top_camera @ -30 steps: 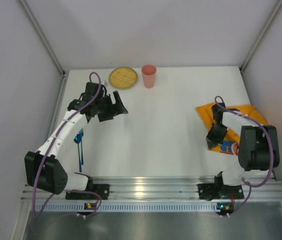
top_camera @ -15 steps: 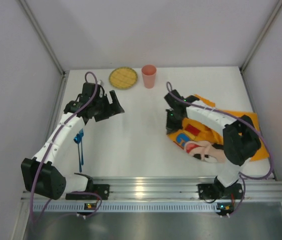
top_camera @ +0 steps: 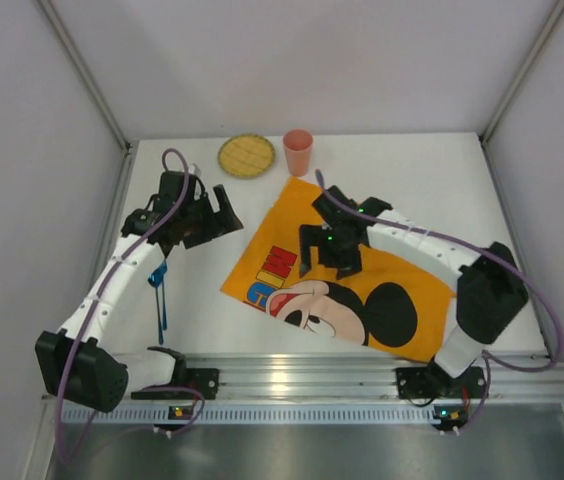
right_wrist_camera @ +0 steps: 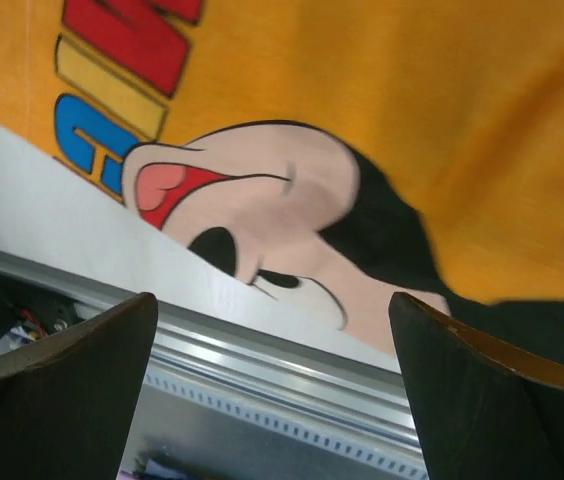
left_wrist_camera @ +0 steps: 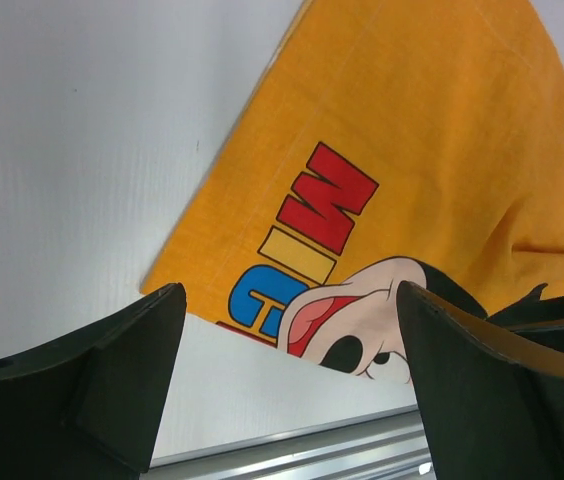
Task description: Set the dinner table for one person
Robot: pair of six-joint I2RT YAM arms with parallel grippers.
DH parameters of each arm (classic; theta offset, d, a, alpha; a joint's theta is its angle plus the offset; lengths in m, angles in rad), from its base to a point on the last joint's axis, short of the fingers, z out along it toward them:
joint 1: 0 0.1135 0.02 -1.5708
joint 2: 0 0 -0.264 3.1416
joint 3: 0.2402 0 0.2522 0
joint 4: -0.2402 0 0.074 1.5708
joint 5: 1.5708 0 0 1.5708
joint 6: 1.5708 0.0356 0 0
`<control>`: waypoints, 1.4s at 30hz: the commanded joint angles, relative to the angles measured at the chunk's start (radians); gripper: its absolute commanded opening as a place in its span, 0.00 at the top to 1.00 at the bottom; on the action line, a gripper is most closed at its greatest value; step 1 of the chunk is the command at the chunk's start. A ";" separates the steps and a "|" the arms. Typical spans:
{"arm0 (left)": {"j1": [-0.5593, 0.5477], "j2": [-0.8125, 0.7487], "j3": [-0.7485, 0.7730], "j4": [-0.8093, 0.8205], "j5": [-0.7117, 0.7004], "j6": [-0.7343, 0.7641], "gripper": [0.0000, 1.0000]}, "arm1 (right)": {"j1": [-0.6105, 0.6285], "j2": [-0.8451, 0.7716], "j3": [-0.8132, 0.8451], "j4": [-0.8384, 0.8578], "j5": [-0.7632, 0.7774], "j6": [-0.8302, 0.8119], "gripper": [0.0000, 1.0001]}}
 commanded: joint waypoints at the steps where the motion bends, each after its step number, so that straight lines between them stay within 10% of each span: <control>1: -0.001 -0.002 -0.063 0.065 0.030 -0.018 0.09 | -0.151 -0.307 -0.112 -0.069 0.124 0.021 0.00; 9: -0.137 0.337 0.052 0.269 0.086 0.053 0.09 | -0.558 -0.397 -0.331 -0.033 0.133 -0.073 0.00; 18: -0.190 0.731 0.293 0.235 0.074 0.027 0.11 | -0.590 -0.055 -0.242 0.118 0.123 -0.097 0.00; 33: -0.096 0.544 -0.047 0.121 -0.127 0.002 0.10 | -0.575 0.417 0.138 0.217 -0.115 -0.185 0.02; 42: -0.059 0.480 -0.022 0.054 -0.190 -0.004 0.10 | -0.543 0.133 0.062 0.046 0.052 -0.199 0.00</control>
